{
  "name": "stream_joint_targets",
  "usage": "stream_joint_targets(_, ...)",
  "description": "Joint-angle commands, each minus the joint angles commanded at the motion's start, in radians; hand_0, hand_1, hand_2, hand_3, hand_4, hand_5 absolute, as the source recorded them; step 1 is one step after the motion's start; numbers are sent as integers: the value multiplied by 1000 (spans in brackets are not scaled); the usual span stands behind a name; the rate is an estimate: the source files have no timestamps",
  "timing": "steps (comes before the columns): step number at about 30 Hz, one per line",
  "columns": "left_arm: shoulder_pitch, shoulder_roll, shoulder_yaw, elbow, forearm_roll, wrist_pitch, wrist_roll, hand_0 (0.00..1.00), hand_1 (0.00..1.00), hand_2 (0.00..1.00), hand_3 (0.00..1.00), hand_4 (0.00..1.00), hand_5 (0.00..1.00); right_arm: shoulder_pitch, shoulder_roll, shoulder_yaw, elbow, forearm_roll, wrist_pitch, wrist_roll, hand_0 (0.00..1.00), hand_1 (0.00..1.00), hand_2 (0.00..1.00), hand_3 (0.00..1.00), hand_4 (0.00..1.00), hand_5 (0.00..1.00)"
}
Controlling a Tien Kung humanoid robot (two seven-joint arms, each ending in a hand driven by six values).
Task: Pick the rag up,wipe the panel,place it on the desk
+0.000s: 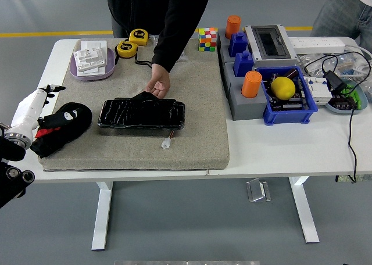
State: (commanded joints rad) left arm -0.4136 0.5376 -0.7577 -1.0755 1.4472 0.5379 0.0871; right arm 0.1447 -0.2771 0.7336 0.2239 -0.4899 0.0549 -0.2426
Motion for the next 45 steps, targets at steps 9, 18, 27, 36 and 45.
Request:
stream_joint_targets(9,-7,-27,28,51,-22,-2,-4,669,799,853,769,903,408,-1,1,7,0,-4,-1,0,762,572,706,601,998,552)
stream_joint_targets(18,-21,-54,55,100,-23,2,-2,666,794,856,771,901,404,1,1,8,2,-6,-3,1,764,572,705,599,998,553)
stream_joint_targets(27,-23,-58,67,126,-23,3,0,636,768,855,776,895,393,0,1,22,2,-13,-6,3,763,572,704,600,998,552)
stream_joint_targets(36,-21,-63,73,141,-8,20,15,405,662,852,687,775,212,-2,-2,29,2,-19,-7,2,761,572,704,599,998,551)
stream_joint_targets(45,-23,-73,76,149,-3,46,19,336,483,830,785,708,177,-3,-1,35,3,-23,-7,3,761,572,703,599,998,552)
